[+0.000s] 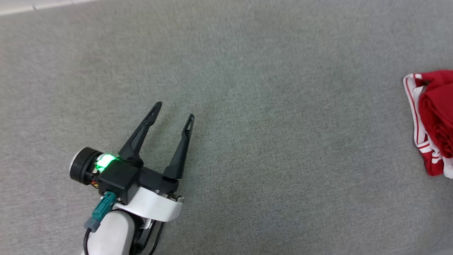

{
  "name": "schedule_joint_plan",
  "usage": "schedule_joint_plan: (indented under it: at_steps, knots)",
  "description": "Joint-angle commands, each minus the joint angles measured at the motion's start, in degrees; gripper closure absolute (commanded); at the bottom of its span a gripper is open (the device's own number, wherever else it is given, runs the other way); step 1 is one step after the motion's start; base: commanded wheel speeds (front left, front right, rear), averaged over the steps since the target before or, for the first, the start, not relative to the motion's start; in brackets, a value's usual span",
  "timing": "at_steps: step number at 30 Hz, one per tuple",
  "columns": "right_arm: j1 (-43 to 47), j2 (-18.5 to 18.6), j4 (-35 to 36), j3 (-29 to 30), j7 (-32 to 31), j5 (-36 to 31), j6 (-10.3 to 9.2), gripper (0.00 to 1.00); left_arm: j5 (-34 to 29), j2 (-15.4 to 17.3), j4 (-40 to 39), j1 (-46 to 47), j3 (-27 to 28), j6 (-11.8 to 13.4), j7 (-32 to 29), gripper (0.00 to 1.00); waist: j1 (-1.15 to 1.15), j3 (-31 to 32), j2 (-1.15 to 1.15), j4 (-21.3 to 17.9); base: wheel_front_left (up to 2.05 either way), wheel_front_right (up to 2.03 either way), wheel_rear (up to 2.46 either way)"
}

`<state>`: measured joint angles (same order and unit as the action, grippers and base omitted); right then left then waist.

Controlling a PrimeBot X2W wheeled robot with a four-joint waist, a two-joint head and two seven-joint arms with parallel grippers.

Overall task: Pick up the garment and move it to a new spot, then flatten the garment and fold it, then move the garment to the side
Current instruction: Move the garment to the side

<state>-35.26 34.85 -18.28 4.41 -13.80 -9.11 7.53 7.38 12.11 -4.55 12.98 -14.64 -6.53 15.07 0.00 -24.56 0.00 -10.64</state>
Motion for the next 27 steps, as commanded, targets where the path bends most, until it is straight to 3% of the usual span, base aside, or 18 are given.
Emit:
schedule_joint_plan:
  at_steps: [1, 14, 19, 27]
  knots:
    - [0.7, -1.5, 1.5, -0.3, 0.9, 0.7, -0.08, 0.0, 0.1, -0.2, 0.0, -1.0, 0.8, 0.3, 0.1, 0.0, 0.0, 3.9, 0.0, 1.0, 0.0, 0.0, 0.0]
    - [12.8, -20.9, 19.6, 1.4, 10.6, 4.3, -0.06, 0.0, 1.8, -3.4, -0.8, -8.8, 10.2, 2.3, 0.1, 0.0, 0.0, 15.3, 0.0, 6.7, 0.0, 0.0, 0.0]
    - [19.9, -26.8, 21.7, 1.4, 15.6, 5.4, -0.07, 0.0, 2.8, -4.6, -0.8, -11.2, 12.1, 1.5, 0.1, 0.0, 0.0, 17.7, 0.0, 9.0, 0.0, 0.0, 0.0]
    - [27.1, -31.1, 18.1, 1.6, 23.9, 9.6, -0.06, 0.0, 3.0, -5.8, 0.7, -14.3, 13.5, 0.6, 0.1, 0.0, 0.0, 20.0, 0.0, 10.8, 0.0, 0.0, 0.0]
